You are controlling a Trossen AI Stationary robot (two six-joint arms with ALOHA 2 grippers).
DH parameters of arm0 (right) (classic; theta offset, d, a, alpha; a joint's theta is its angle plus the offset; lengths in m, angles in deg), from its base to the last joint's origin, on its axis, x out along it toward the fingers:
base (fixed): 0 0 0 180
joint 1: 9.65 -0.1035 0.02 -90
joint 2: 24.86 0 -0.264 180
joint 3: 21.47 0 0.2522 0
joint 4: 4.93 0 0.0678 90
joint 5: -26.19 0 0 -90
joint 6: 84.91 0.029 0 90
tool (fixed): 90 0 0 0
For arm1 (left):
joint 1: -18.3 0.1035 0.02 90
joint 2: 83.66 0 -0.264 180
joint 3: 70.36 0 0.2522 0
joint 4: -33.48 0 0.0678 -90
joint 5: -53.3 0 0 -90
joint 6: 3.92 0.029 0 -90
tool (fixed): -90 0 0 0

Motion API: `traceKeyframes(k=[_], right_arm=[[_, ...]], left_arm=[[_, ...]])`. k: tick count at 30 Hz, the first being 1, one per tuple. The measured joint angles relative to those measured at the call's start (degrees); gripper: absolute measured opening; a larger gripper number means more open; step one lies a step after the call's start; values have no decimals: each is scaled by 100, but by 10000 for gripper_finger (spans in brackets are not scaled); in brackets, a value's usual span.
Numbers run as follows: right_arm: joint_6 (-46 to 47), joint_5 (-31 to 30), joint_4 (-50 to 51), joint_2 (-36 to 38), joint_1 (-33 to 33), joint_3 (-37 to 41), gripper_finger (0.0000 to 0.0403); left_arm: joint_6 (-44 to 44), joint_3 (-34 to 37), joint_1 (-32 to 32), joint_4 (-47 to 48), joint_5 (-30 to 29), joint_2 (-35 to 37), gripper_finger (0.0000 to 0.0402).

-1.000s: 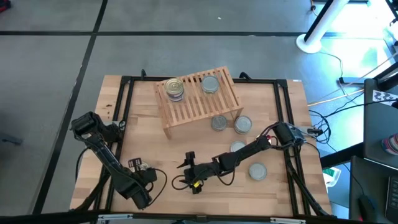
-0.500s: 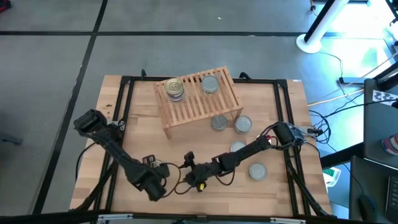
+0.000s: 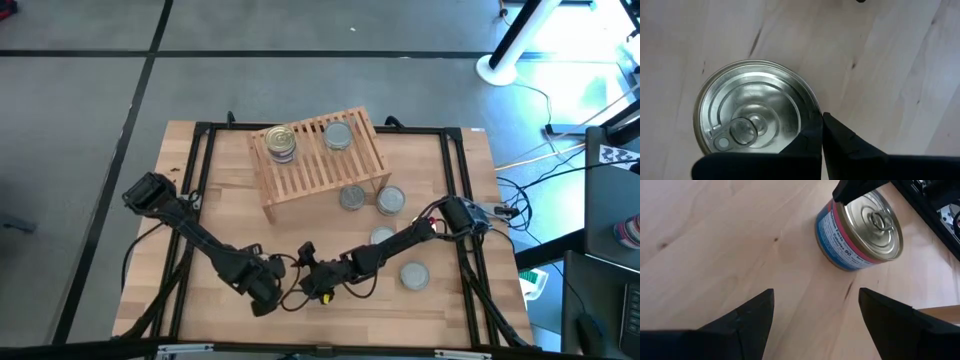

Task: Stack canned seafood by type on shelf
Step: Put the blue tuna can on the shelf aligned with the other blue tuna can

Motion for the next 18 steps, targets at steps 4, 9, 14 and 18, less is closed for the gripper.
traceKeyframes(k=[4,9,14,18], right_arm=[[4,2,-3,0,0,0,289],[-28,2,-58,0,0,0,289],[-380,-78,-113,0,0,0,289],[-466,-293,-331,0,0,0,289]], left_arm=[[4,-2,72,9,141,0,0],[4,-7,128,15,188,2,0],[19,7,165,-38,169,34,0],[-11,11,166,-94,134,103,0]])
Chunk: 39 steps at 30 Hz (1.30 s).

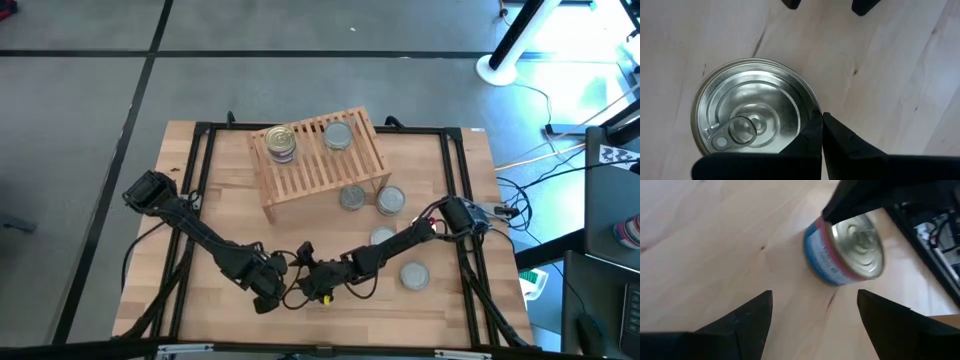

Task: Stack canned seafood by type on shelf
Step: Put the blue tuna can on the shelf aligned with the other blue tuna can

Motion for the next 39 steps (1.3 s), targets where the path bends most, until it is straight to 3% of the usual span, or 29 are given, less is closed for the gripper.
traceKeyframes(k=[29,39], right_arm=[[-135,-33,-89,7,-196,0,289],[-111,-727,324,7,-387,0,289]], left_arm=[[50,-179,33,31,4,-13,0],[179,-188,28,26,122,-8,0]])
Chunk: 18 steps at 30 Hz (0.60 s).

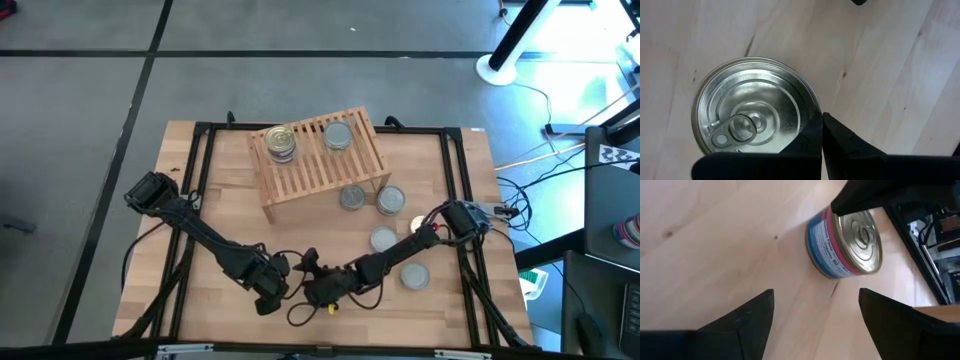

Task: Stack canned seafood by type on shelf
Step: Put the blue tuna can on the shelf aligned with the other blue tuna can

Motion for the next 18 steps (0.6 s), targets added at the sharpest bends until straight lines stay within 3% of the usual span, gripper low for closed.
traceKeyframes(k=[6,13,18], right_arm=[[-899,-488,-54,0,-149,0,289],[-1532,9,-72,0,-170,0,289],[-1510,-130,-299,0,-96,0,289]], left_arm=[[2,-2,0,-9,5,7,8],[-12,-4,0,-57,4,6,62],[204,-4,0,-93,4,6,80]])
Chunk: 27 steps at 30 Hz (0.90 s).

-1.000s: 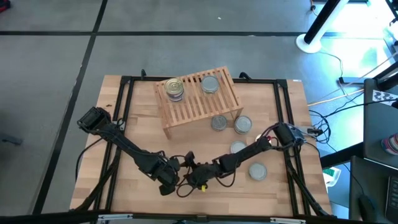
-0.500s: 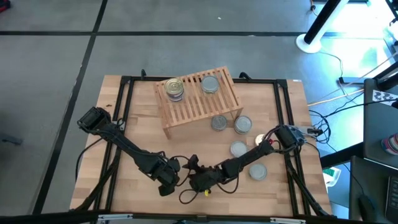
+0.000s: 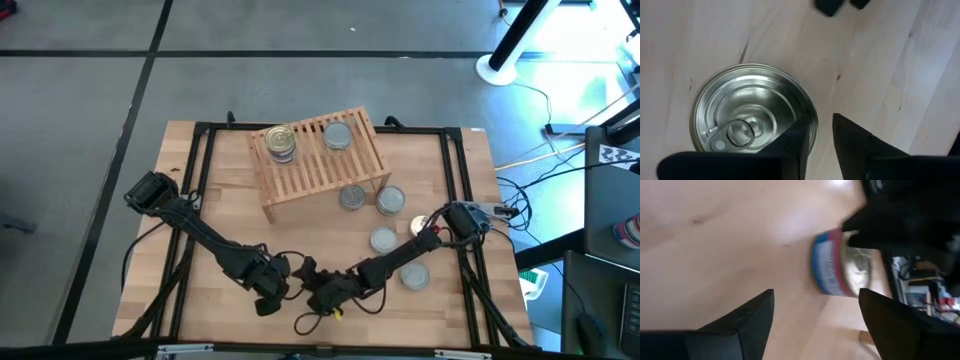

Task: Stack canned seafood by type on shelf
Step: Put the blue tuna can on the shelf aligned with the other blue tuna can

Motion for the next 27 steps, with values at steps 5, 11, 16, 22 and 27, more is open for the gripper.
traceKeyframes(k=[5,11,16,22,27], right_arm=[[8,51,-377,0,7,0,289],[5,453,-422,-12,0,0,289],[-29,421,-407,-31,3,0,289],[-31,405,-412,-31,3,0,289],[5,407,-404,-31,3,0,289]], left_arm=[[76,-7,0,23,-6,-69,77],[154,-41,-11,50,-17,-276,65],[98,-35,37,58,9,-295,46],[-37,-34,37,48,31,-299,5],[-192,-31,41,55,142,-304,3]])
